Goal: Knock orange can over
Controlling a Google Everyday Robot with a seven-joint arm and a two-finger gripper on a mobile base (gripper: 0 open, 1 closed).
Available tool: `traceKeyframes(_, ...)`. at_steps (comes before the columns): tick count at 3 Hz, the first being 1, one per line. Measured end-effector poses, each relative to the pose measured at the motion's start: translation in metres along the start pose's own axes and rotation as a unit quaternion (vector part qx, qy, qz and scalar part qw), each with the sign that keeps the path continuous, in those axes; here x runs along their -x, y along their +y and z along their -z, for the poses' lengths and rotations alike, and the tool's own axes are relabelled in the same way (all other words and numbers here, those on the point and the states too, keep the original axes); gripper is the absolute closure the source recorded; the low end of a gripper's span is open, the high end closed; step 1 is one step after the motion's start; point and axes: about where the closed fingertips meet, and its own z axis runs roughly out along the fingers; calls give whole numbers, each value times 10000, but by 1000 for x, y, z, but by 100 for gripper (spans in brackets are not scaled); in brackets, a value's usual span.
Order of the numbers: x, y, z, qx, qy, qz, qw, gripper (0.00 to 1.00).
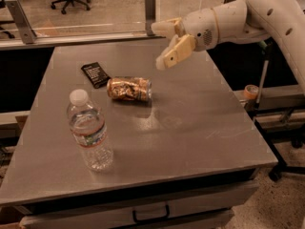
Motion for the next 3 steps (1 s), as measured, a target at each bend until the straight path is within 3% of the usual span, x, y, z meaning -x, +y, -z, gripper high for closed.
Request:
traceKeyframes(1,4,-21,46,-723,345,313,9963,0)
traceKeyframes(2,6,-39,99,-1716,1167,770,9752,0)
traceKeyframes(3,21,-43,142,-2582,2166,1299,9325,0)
